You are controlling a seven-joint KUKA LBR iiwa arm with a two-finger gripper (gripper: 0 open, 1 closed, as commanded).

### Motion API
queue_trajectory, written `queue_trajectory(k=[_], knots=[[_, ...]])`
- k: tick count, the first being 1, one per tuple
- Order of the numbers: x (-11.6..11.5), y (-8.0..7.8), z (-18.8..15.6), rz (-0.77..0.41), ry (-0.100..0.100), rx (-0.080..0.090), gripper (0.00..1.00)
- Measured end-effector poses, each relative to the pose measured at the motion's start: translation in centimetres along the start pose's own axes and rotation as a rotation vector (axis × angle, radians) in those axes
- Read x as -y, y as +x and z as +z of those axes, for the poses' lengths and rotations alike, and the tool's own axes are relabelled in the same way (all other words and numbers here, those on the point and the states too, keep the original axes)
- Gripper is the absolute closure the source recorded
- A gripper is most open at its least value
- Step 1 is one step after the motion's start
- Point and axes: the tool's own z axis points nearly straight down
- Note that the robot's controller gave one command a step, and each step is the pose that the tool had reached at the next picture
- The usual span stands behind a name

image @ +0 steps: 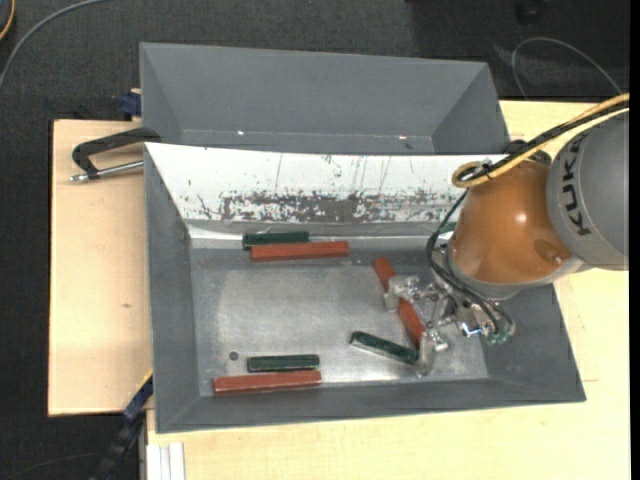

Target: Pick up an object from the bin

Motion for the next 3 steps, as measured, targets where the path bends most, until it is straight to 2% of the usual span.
queue_trajectory(k=[1,2,3], knots=[[-1.8,-0.1,1.2,0.143,0.0,0.005,0.0],[-1.7,-0.1,1.2,0.143,0.002,0.006,1.0],[0.5,-1.1,-15.1,0.246,0.005,0.022,1.0]])
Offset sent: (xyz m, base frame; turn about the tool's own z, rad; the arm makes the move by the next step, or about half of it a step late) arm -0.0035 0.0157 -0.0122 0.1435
